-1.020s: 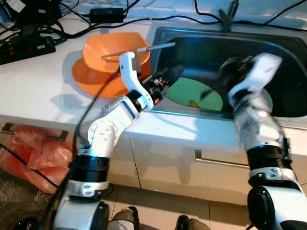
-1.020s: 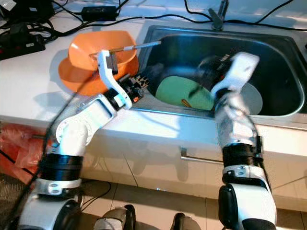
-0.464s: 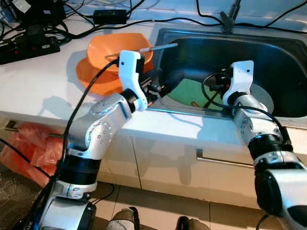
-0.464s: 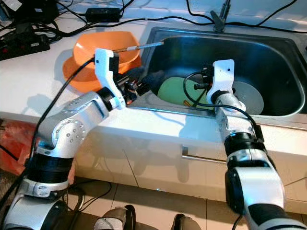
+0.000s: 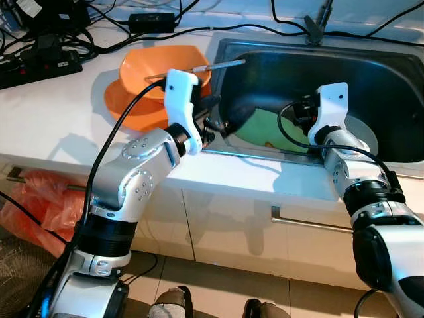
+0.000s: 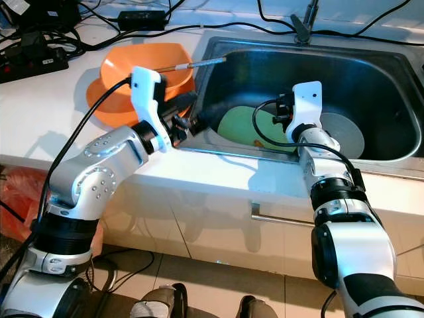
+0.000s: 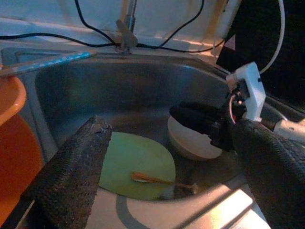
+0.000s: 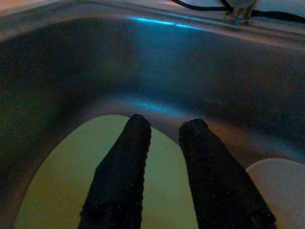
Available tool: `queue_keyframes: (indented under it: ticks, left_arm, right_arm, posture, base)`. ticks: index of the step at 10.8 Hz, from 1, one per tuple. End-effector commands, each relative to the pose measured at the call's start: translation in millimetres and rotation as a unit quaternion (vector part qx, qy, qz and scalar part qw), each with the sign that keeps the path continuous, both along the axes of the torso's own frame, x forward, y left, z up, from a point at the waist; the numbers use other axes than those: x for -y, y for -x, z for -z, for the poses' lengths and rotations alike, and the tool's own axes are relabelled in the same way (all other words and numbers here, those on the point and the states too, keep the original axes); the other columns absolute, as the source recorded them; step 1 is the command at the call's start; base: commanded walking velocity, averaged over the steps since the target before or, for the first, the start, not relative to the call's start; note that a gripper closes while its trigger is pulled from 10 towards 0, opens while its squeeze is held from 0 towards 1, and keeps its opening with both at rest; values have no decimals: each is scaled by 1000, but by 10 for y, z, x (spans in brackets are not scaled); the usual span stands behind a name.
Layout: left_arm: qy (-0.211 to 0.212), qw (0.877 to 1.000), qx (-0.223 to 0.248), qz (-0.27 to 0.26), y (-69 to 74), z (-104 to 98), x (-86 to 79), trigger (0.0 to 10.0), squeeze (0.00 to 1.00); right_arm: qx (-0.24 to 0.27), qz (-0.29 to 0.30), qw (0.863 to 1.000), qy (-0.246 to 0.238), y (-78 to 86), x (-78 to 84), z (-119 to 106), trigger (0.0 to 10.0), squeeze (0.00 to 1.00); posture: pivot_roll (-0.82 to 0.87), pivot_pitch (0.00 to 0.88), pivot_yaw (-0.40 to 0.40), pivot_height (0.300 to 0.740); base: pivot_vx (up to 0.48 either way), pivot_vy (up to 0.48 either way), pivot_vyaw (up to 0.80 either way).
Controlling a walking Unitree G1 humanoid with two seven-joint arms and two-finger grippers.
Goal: Kitchen organization
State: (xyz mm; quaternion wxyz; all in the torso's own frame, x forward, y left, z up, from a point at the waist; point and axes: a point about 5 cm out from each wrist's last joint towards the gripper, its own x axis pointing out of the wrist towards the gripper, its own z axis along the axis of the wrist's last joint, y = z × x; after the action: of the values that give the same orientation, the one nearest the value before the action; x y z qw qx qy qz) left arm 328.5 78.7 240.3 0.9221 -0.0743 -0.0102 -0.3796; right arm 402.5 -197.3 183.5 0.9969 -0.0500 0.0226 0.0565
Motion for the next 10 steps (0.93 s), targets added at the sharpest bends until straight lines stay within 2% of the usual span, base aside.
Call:
queue_keyframes:
  ticks: [1,2,4,5,6,8,9,10]
  left_arm:
    - [-12,1000,11,3,24,-14,3,10000,1000]
    - [-19,1000,19,-4,-7,-39,-14,10000,1000]
    - [-45,997,42,-39,-109,-80,-100,10000,1000]
    - [-58,995,57,-54,-144,-99,-138,10000,1000]
    - [-71,990,86,-81,-206,-133,-237,10000,1000]
    - [-52,988,96,-107,-251,-153,-329,10000,1000]
    - [-50,984,104,-139,-318,-173,-393,10000,973]
    - [-52,981,110,-152,-358,-182,-422,10000,0]
  right_arm:
    - [-3,6,1000,6,7,47,19,10000,1000]
    - [9,7,1000,10,3,48,-13,10000,1000]
    - [30,-9,999,-25,-7,-18,-96,10000,1000]
    - [43,-37,997,-51,-2,-104,-146,10000,1000]
    - [94,-140,981,-99,147,-408,-282,10000,1000]
    - [125,-192,966,-115,399,-617,-327,10000,976]
    - [135,-193,965,-116,538,-685,-297,10000,455]
    - [127,-192,966,-118,631,-705,-266,10000,298]
  posture:
    - [159,168,29,740]
    - [160,168,29,740]
    - [160,165,31,740]
    - [159,164,32,740]
    - [143,162,36,740]
    - [126,161,36,740]
    - [109,158,35,740]
    - [106,155,36,740]
  base:
    - [0,0,0]
    - [0,0,0]
    - [0,0,0]
    - [0,0,0]
    - [0,0,0]
    - [0,0,0]
    - [0,0,0]
    - [0,0,0]
